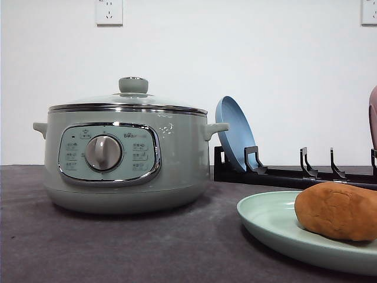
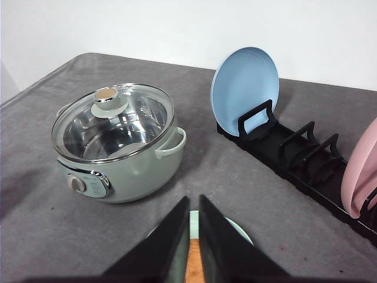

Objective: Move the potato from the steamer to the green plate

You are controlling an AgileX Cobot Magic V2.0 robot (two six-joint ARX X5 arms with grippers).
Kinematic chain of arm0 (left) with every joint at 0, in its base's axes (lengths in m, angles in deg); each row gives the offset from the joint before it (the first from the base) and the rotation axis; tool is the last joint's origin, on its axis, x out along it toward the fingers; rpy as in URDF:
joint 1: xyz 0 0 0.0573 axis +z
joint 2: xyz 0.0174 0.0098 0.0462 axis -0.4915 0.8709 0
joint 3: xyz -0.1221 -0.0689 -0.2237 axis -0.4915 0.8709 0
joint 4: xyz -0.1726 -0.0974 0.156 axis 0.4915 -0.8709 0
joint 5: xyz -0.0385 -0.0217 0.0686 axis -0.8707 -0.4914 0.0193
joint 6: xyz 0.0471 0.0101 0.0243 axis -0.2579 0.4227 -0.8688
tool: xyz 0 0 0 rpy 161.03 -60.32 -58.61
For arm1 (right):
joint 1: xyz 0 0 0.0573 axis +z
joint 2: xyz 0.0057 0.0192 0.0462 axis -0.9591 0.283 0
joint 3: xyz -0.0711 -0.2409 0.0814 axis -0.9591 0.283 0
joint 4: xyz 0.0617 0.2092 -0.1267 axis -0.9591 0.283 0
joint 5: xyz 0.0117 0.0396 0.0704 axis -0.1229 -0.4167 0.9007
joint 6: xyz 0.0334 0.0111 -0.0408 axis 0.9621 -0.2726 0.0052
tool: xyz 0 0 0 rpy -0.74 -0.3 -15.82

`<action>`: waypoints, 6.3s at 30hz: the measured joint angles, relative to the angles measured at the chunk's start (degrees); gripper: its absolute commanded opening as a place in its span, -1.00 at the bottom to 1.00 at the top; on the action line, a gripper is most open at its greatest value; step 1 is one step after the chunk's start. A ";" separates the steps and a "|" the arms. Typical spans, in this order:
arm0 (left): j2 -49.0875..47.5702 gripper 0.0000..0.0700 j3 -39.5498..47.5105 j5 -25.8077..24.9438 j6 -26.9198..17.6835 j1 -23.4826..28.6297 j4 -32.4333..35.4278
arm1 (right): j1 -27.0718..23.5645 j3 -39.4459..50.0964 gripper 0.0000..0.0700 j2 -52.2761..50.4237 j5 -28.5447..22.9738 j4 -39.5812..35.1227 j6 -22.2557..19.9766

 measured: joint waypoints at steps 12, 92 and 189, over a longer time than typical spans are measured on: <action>0.00 -0.95 0.00 -3.40 -3.61 -0.02 0.09 | 0.00 0.00 -0.96 0.00 -0.02 0.00 0.00; 0.00 -0.95 0.00 -3.42 -1.91 -0.02 0.11 | -23.82 67.06 -0.96 -27.30 -1.34 -49.20 -3.08; 0.00 -0.95 0.00 -3.42 -1.91 -0.02 0.11 | -23.82 67.06 -0.96 -27.30 -1.51 -49.40 -5.90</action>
